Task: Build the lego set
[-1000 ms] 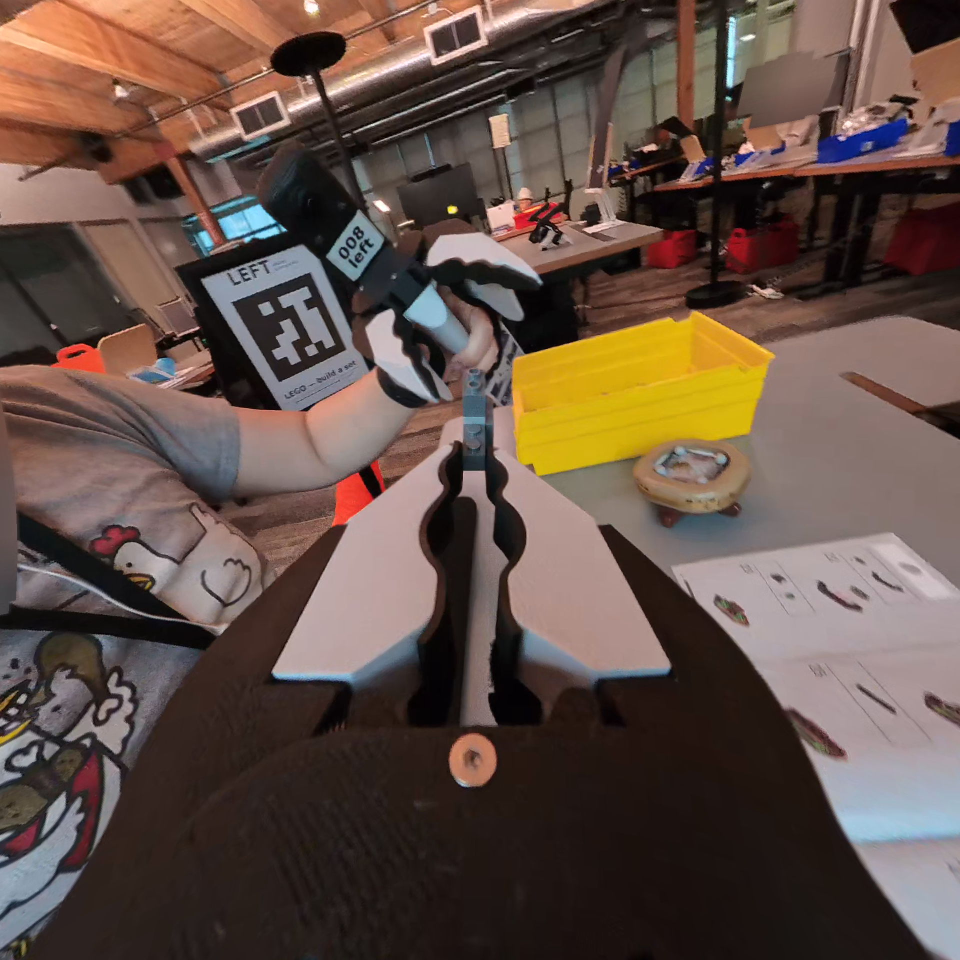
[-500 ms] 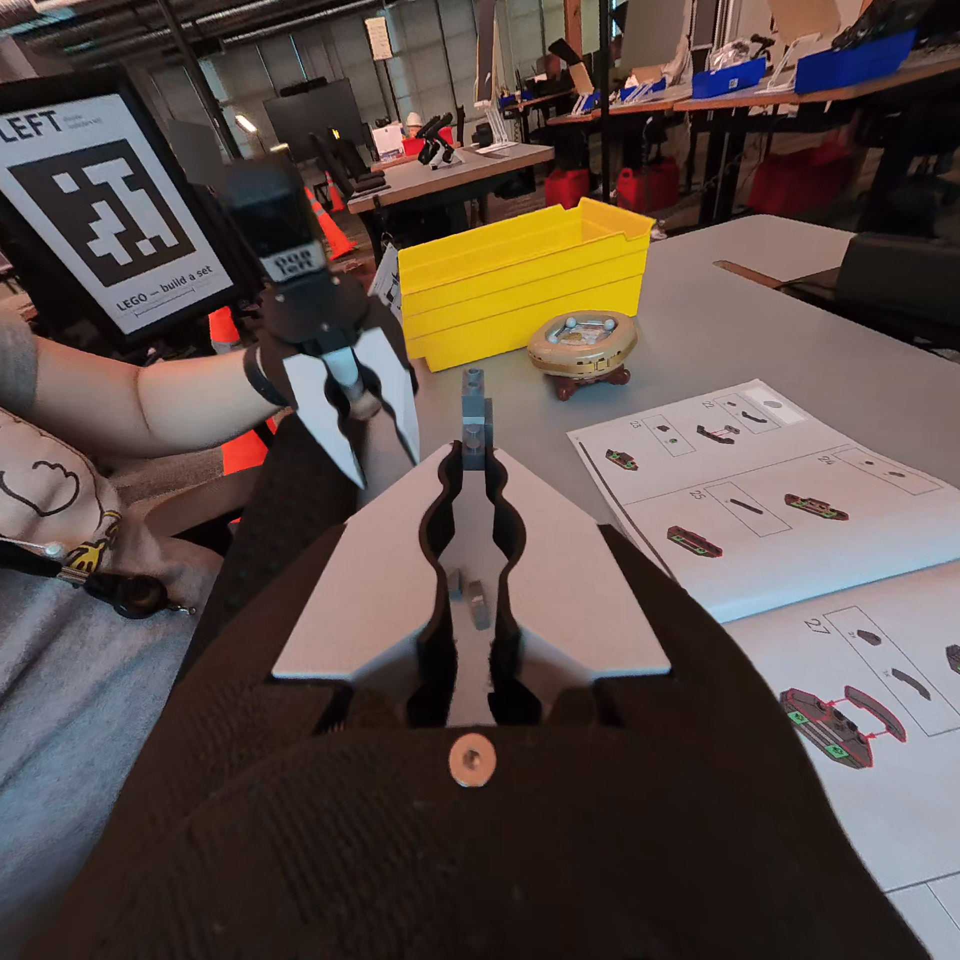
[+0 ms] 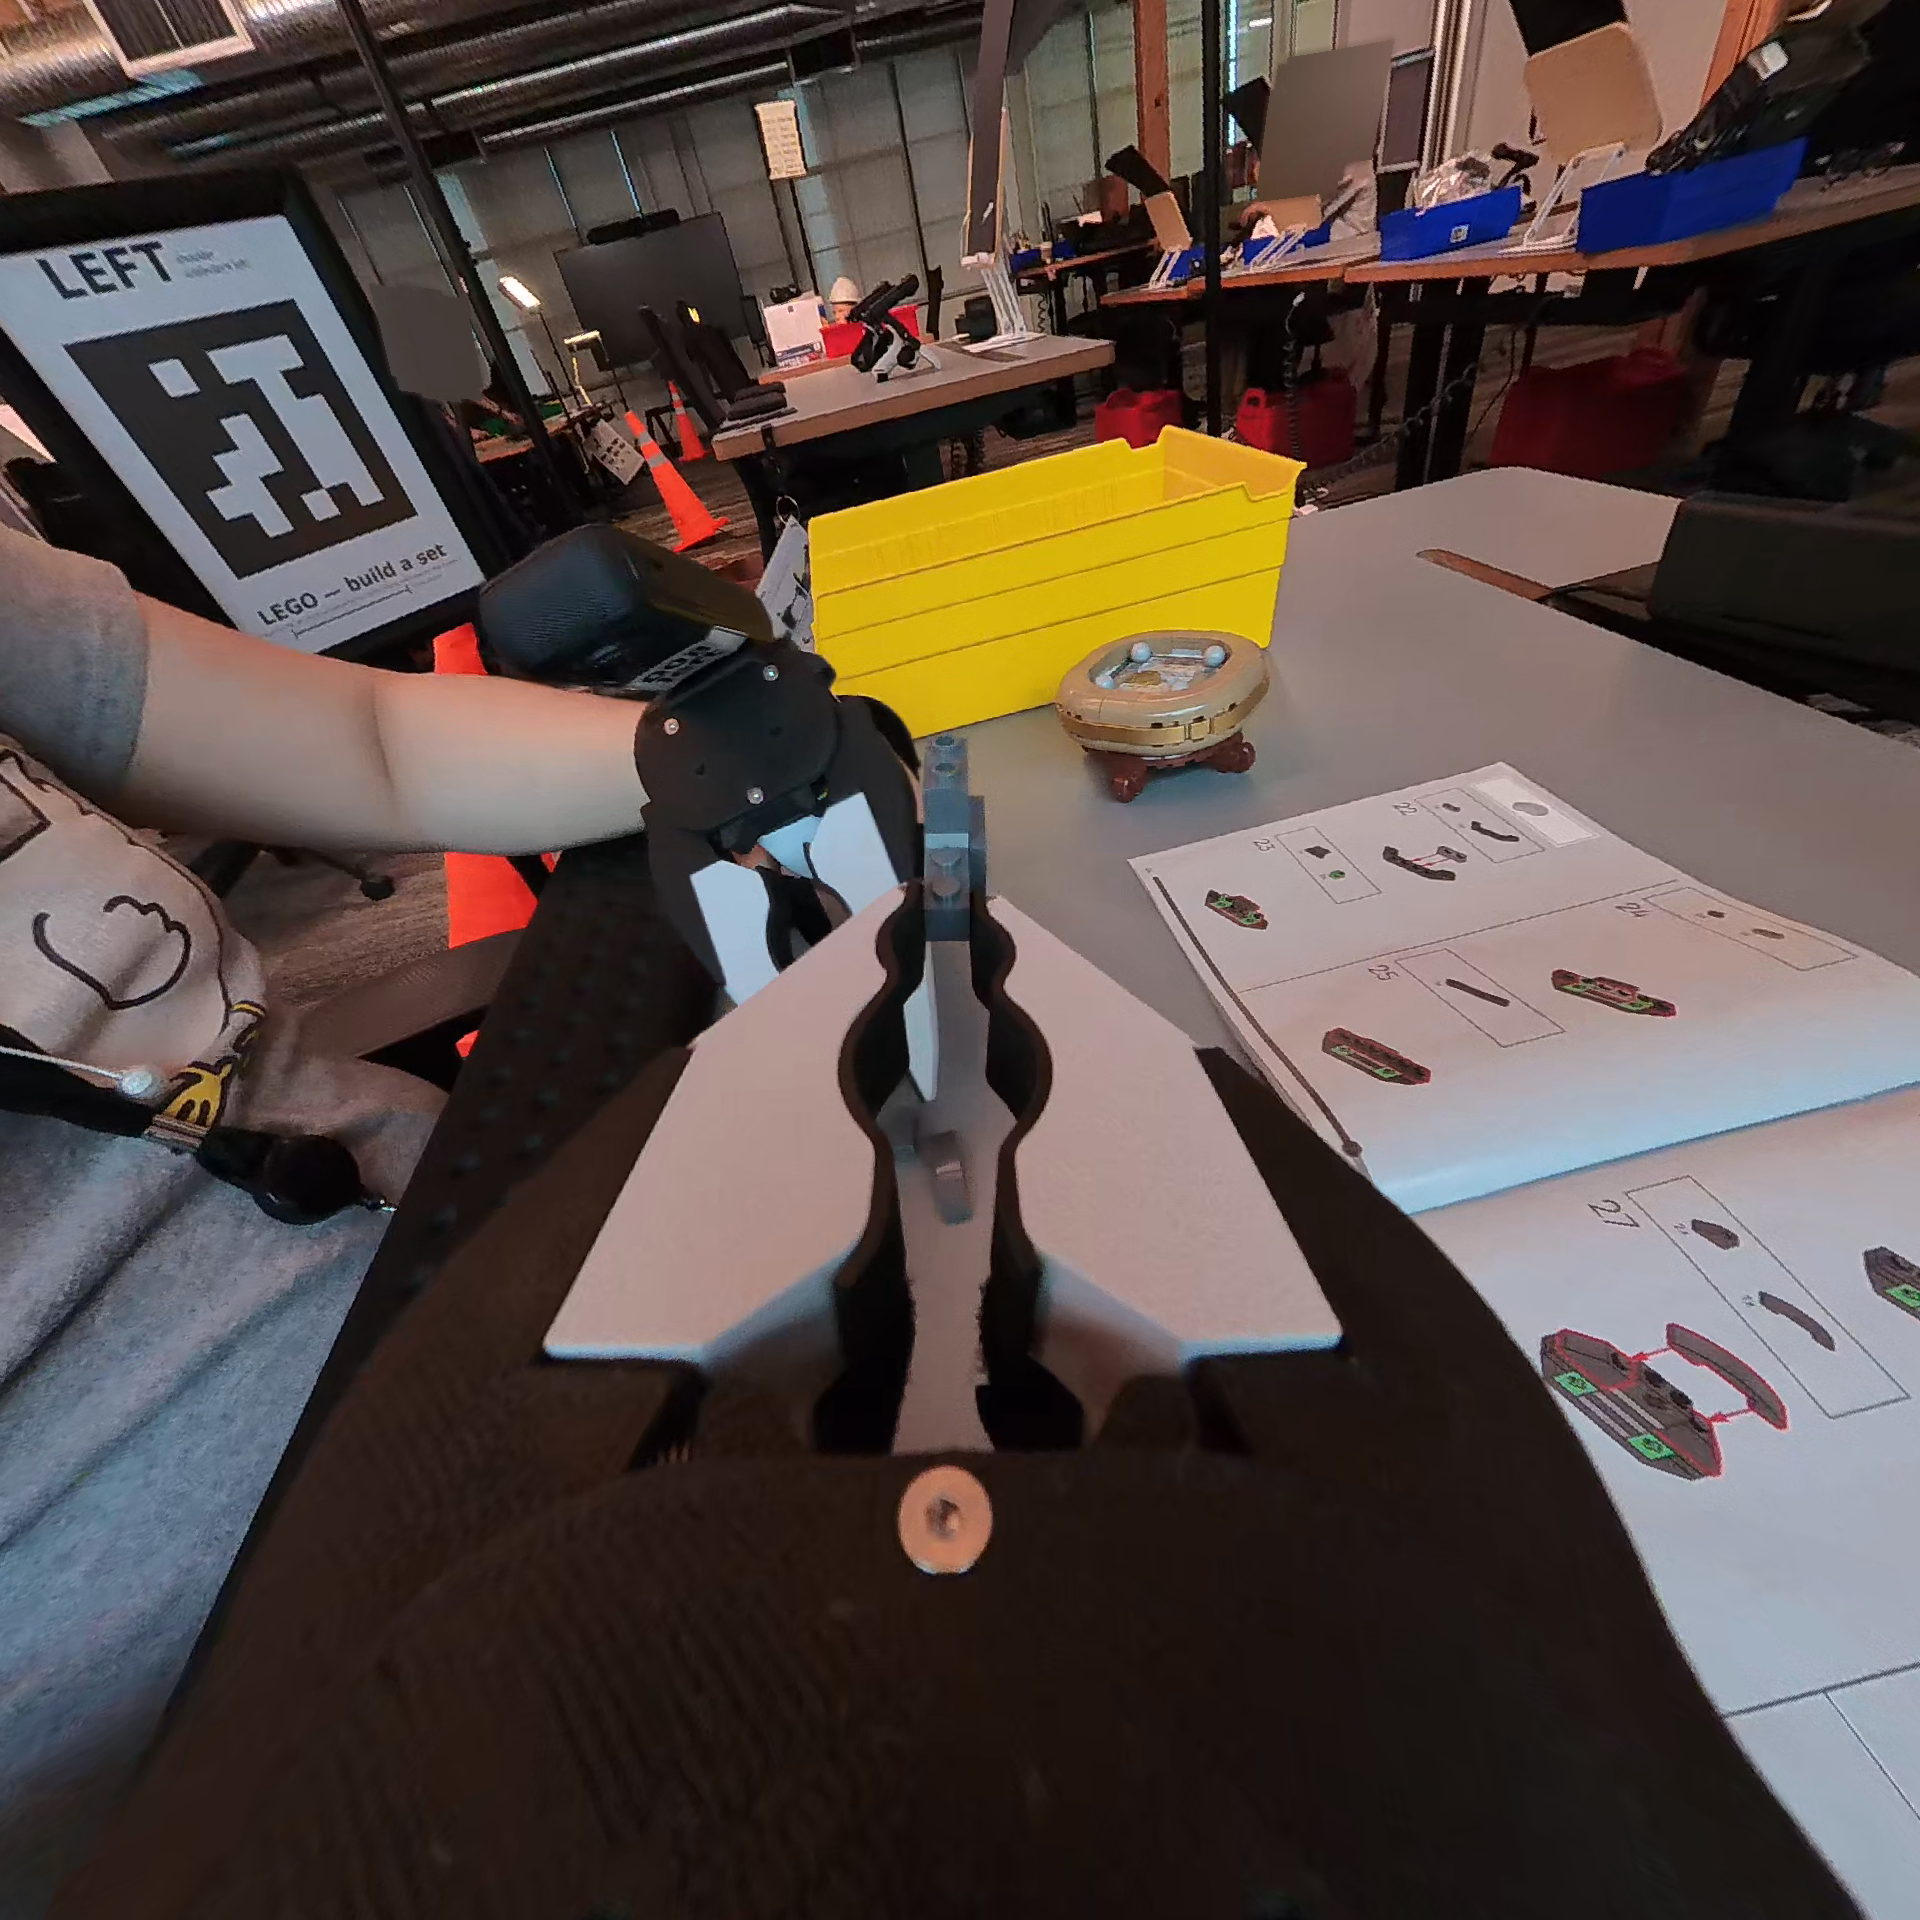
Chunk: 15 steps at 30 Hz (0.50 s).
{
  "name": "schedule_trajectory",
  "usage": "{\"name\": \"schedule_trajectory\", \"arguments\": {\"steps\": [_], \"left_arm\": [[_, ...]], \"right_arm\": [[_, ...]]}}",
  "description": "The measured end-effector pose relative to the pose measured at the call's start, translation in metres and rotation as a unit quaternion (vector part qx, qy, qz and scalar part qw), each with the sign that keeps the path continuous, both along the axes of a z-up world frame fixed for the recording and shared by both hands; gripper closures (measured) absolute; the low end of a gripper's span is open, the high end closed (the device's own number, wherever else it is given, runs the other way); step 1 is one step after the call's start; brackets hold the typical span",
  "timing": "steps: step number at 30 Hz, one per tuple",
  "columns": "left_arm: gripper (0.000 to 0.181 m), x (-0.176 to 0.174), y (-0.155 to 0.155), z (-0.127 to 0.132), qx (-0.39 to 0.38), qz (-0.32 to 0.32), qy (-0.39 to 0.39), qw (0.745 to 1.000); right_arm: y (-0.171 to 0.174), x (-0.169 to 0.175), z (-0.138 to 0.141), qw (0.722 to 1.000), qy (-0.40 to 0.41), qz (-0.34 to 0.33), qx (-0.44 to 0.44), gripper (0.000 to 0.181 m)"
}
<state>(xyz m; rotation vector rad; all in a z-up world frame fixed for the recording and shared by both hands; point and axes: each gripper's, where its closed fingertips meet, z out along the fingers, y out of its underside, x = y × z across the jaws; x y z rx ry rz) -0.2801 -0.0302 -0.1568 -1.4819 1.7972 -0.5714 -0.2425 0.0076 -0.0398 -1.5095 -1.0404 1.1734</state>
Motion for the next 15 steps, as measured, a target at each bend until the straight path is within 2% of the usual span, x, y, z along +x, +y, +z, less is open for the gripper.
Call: {"name": "schedule_trajectory", "arguments": {"steps": [3,6,9,11,13,15], "left_arm": [[0.162,0.002,0.002,-0.003,-0.009,0.003,0.000,1.000],[0.173,0.001,0.002,-0.008,-0.027,0.007,0.014,1.000],[0.174,-0.002,-0.004,-0.008,-0.130,0.036,0.025,0.991],[0.174,-0.008,-0.011,-0.007,-0.258,0.074,0.042,0.962],[0.174,-0.015,-0.021,-0.004,-0.396,0.104,0.061,0.911],[0.174,-0.018,-0.026,0.000,-0.482,0.123,0.062,0.865]], "right_arm": [[-0.001,-0.001,-0.002,1.000,-0.005,0.003,0.001,0.175],[-0.003,-0.001,-0.001,1.000,-0.004,0.006,0.001,0.175],[-0.004,-0.001,0.000,1.000,-0.004,0.006,0.002,0.175],[-0.005,-0.001,0.001,1.000,0.000,0.009,0.003,0.175],[-0.007,-0.003,0.000,1.000,-0.002,0.015,0.002,0.175],[-0.010,-0.005,0.000,1.000,-0.007,0.020,0.005,0.175]]}}
